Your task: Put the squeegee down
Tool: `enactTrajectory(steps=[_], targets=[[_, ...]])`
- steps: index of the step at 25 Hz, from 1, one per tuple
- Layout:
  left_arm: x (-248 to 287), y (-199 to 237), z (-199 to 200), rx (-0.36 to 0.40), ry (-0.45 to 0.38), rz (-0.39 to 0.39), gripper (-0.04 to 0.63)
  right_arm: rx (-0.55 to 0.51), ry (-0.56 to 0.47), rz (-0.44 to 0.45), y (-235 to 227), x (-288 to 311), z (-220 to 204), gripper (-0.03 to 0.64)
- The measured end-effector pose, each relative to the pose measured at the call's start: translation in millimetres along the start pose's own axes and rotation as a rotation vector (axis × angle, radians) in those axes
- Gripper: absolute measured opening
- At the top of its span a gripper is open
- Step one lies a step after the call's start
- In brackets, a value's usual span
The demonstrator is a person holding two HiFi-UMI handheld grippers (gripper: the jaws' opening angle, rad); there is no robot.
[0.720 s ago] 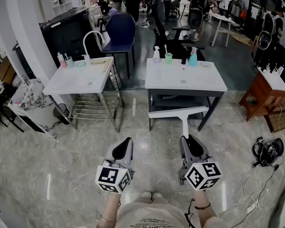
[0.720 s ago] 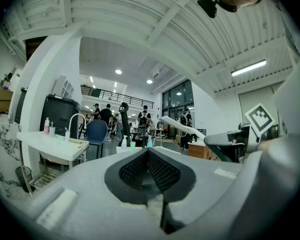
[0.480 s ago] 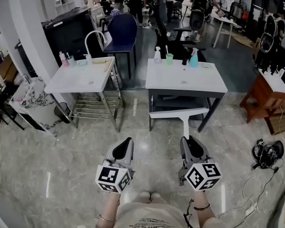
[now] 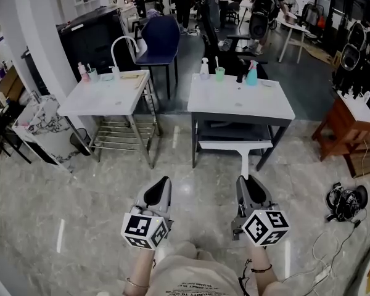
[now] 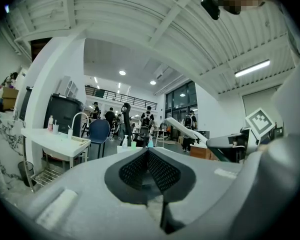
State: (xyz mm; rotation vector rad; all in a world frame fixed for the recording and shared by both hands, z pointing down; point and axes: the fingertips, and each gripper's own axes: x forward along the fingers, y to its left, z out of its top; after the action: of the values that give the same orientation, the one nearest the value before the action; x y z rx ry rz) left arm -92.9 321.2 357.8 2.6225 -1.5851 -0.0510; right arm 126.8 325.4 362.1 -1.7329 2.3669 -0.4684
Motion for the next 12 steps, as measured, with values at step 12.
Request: enactTrajectory(steps=[12], targets=[[38.9, 28.5, -1.5, -0.026, -0.007, 0.025, 0.023, 0.020, 0.005, 0.006, -12.8, 46.8, 3.7, 0.095]])
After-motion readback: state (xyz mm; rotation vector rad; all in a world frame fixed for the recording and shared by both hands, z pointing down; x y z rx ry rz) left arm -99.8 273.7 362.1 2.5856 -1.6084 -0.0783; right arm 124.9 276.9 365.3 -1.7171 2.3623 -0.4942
